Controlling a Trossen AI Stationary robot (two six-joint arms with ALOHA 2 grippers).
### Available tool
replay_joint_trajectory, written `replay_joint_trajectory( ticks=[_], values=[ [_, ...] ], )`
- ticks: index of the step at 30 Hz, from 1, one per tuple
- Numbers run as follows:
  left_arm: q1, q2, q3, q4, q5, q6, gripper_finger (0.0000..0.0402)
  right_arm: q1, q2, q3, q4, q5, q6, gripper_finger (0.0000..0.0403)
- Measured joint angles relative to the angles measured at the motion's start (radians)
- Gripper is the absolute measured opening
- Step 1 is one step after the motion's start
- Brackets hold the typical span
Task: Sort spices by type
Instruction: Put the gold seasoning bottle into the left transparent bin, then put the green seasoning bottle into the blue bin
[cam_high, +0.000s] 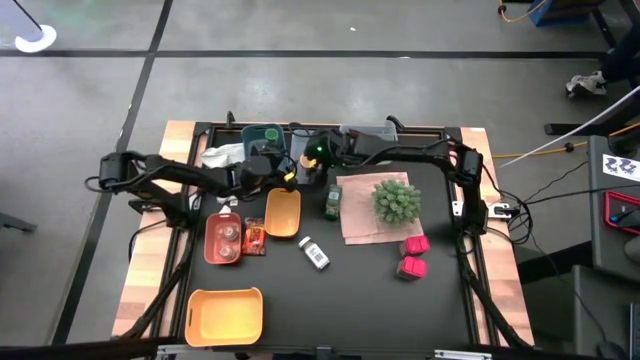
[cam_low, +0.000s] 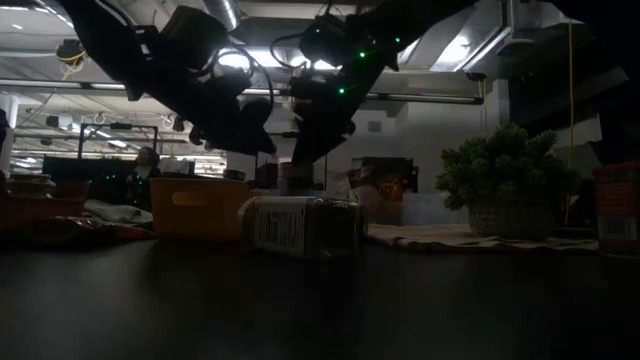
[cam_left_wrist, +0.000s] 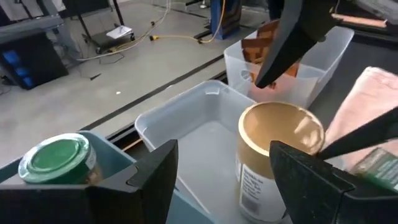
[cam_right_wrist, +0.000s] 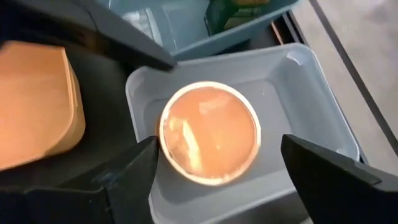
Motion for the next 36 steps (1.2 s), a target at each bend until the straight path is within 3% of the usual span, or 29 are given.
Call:
replay_joint_trajectory(
  ticks=[6,20,29,36],
  values=[
    [-0.017,-0.057,0.000,-0.007,0.000,0.020,0.0237,0.000,-0.006,0.035,-0.095,0.006,0.000,0.0335],
    [-0.036,-0.184,-0.001,-0.156,0.000,0.012,0.0237,0.005,-0.089,0.036,-0.132,-0.002,0.000,0.0335],
    [-0.105,-0.247,0.000,-0.209,0.000,0.010,0.0237,0.072,-0.166,0.036,-0.348,-0.110,0.004,0.0335],
    [-0.139,-0.253,0.000,-0.211,0.000,0.010,0.0237,0.165,-0.165,0.027,-0.524,-0.116,0.015,0.0335]
  ],
)
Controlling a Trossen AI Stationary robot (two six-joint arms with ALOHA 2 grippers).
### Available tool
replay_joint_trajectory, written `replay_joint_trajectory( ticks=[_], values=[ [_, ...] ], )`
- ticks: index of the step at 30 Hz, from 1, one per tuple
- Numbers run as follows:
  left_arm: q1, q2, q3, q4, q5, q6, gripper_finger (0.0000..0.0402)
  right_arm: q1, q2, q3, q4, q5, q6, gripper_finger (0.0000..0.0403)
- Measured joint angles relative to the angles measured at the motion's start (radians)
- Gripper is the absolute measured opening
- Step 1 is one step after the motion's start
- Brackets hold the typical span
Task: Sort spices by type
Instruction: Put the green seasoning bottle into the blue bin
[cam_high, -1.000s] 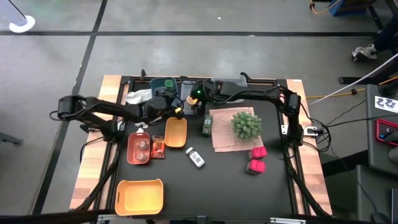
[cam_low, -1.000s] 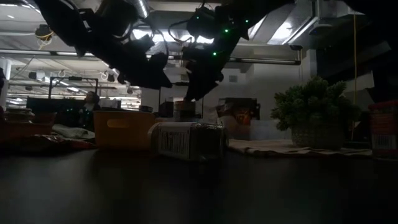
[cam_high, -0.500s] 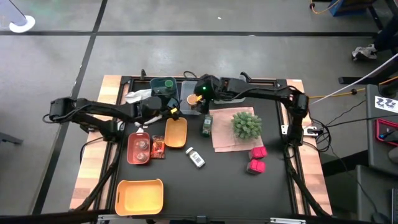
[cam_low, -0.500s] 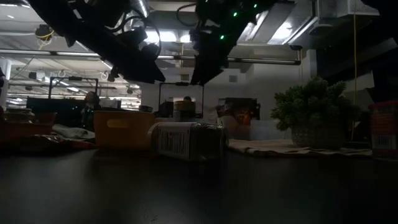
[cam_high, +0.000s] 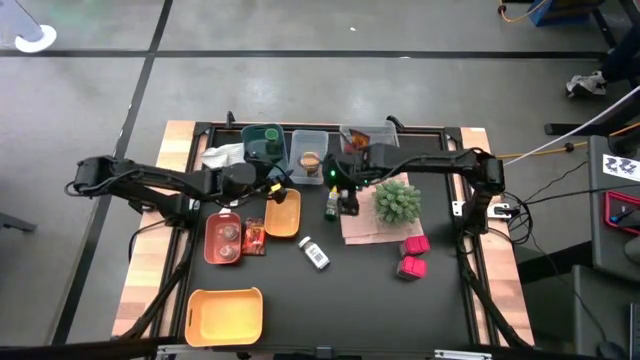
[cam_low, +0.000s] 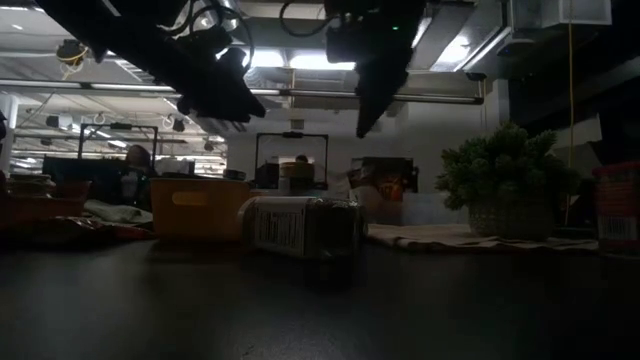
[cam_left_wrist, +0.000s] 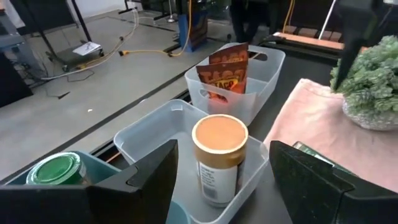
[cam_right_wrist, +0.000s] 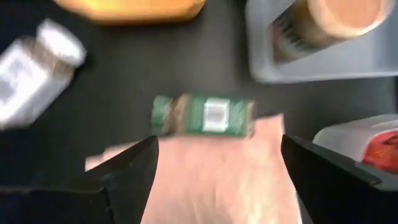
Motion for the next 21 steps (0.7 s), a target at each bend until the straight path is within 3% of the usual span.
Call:
replay_joint_trajectory(
  ticks=[7,15,21],
  values=[
    [-0.006,0.000,0.000,-0.047,0.000,-0.019,0.0237,0.095,0.002,-0.048,-0.001,0.031,-0.318,0.0335],
    [-0.006,0.000,0.000,-0.123,0.000,-0.057,0.0237,0.148,0.003,-0.172,0.182,0.059,-0.633,0.0335],
    [-0.006,0.000,0.000,-0.129,0.000,-0.081,0.0237,0.148,0.004,-0.240,0.332,0.098,-0.755,0.0335]
  ],
)
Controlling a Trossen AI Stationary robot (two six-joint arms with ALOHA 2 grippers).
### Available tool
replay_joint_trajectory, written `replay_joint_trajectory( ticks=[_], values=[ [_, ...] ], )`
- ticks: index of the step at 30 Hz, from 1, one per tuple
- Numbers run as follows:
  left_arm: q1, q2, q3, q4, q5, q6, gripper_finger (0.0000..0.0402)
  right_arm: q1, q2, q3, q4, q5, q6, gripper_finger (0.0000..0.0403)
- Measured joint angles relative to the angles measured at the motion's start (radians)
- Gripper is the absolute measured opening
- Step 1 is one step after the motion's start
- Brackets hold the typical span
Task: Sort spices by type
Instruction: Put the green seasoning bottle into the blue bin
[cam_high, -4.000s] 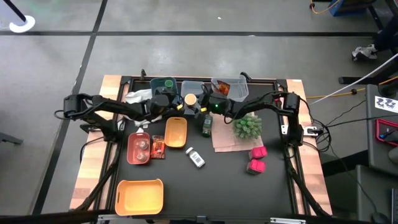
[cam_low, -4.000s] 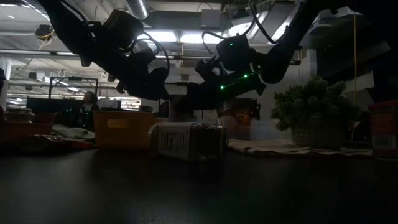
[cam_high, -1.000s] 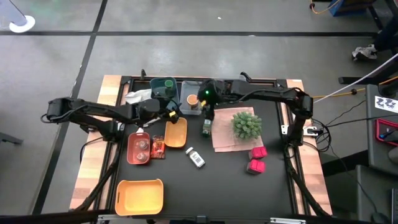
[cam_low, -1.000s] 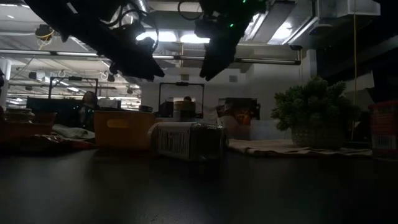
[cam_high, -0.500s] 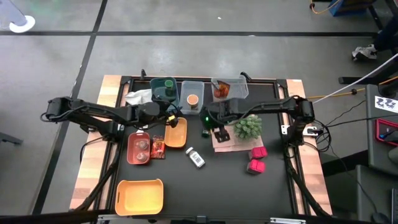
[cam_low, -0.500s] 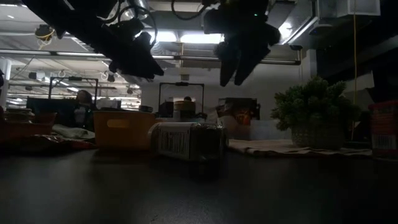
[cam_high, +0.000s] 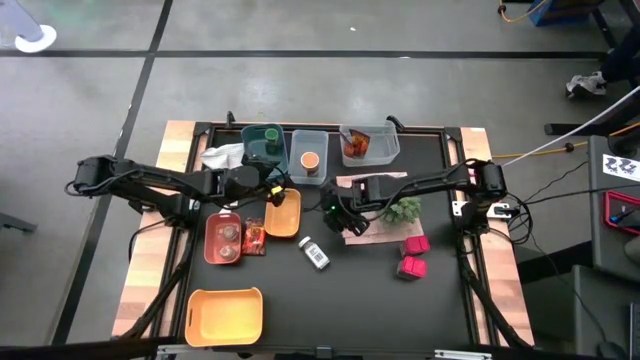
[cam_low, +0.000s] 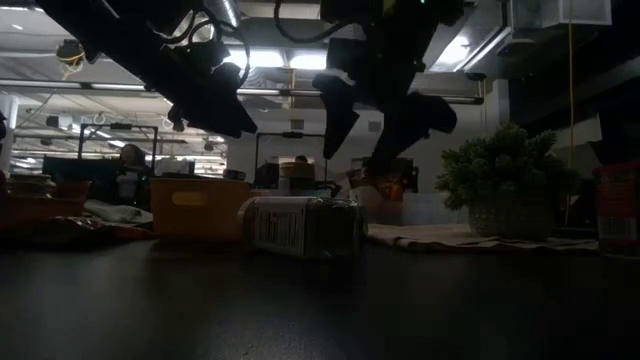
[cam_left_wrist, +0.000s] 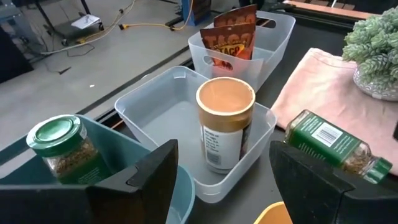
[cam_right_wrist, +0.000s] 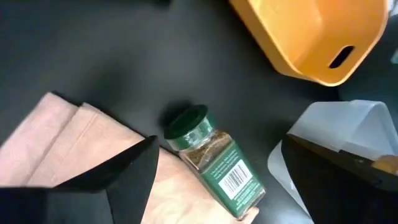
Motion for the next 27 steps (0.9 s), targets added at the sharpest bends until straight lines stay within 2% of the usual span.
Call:
replay_joint_trajectory(
  ticks=[10,22,27],
  values=[
    [0.000,0.000,0.000,-0.007,0.000,-0.025,0.0237,-0.025,0.059,-0.012,0.005,0.002,-0.070,0.0335],
    [0.000,0.001,0.000,-0.026,0.000,-0.051,0.0237,-0.032,0.152,-0.012,0.050,0.106,-0.210,0.0335],
    [0.000,0.001,0.000,-0.025,0.000,-0.052,0.0237,-0.033,0.180,-0.011,0.057,0.113,-0.246,0.0335]
  ],
)
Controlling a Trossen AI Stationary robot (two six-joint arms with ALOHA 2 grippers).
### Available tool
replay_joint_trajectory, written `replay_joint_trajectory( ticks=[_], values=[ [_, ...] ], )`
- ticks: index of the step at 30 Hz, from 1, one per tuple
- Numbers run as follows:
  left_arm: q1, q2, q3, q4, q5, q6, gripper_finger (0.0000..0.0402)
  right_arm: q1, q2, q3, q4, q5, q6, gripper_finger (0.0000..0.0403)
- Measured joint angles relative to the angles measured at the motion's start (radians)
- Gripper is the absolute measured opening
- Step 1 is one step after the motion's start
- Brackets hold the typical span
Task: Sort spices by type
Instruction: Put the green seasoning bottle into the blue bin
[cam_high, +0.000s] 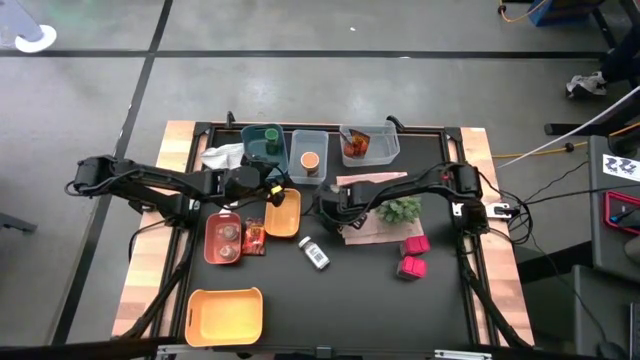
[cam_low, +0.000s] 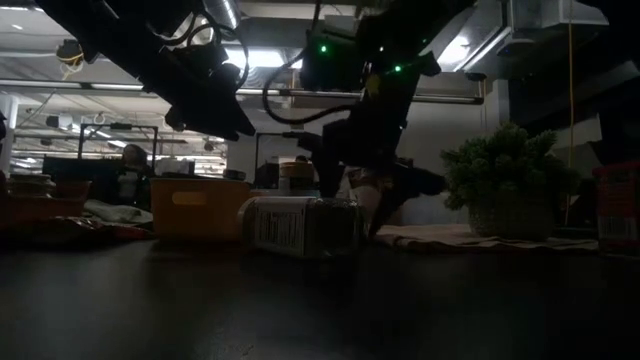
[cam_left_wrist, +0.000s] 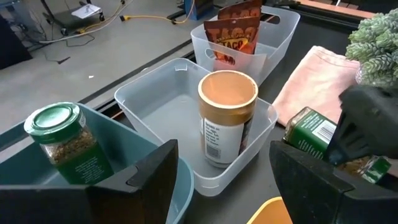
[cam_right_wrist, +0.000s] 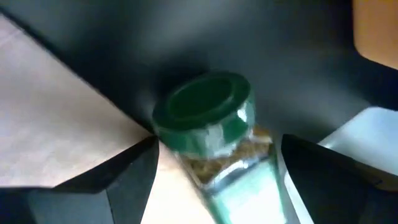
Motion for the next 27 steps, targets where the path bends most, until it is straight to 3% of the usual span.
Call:
replay_joint_trajectory(
  ticks=[9,19,27],
  values=[
    [0.000,0.000,0.000,0.000,0.000,0.000,0.0237,0.001,0.011,0.000,-0.007,0.000,0.000,0.0329],
    [0.000,0.000,0.000,0.000,0.000,0.000,0.0237,0.001,0.012,0.000,-0.009,0.000,0.048,0.0230],
    [0.000,0.000,0.000,0.000,0.000,-0.004,0.0237,0.001,0.013,0.010,-0.013,0.000,0.183,0.0211]
  ],
)
